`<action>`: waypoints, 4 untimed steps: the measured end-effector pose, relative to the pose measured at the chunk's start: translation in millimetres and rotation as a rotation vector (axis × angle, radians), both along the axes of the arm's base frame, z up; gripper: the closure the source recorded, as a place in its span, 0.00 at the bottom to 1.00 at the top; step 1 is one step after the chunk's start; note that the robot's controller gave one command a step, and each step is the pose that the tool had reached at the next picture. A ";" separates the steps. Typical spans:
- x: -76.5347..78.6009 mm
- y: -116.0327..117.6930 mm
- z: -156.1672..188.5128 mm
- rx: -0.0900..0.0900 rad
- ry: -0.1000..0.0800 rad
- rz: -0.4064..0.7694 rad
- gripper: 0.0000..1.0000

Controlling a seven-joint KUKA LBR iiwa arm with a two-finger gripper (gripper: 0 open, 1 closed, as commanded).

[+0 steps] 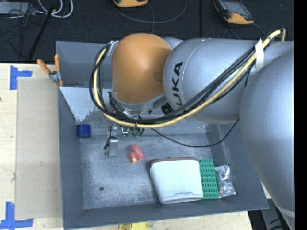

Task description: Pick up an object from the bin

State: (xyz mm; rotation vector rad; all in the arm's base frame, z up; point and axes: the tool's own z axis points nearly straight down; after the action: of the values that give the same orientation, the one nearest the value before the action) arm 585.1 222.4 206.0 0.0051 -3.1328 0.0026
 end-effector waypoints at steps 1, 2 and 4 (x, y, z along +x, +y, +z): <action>15.3 -86.4 -141.7 -0.003 0.000 -0.073 0.00; 11.5 -140.8 -104.7 -0.002 -0.009 -0.123 0.00; 10.9 -134.8 -137.3 -0.001 -0.004 -0.264 0.00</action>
Offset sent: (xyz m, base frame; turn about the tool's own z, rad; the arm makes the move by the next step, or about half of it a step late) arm 0.0171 -0.0833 -0.1360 0.0686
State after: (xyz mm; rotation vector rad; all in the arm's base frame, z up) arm 596.0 87.6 68.7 -0.4080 -3.1095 0.0017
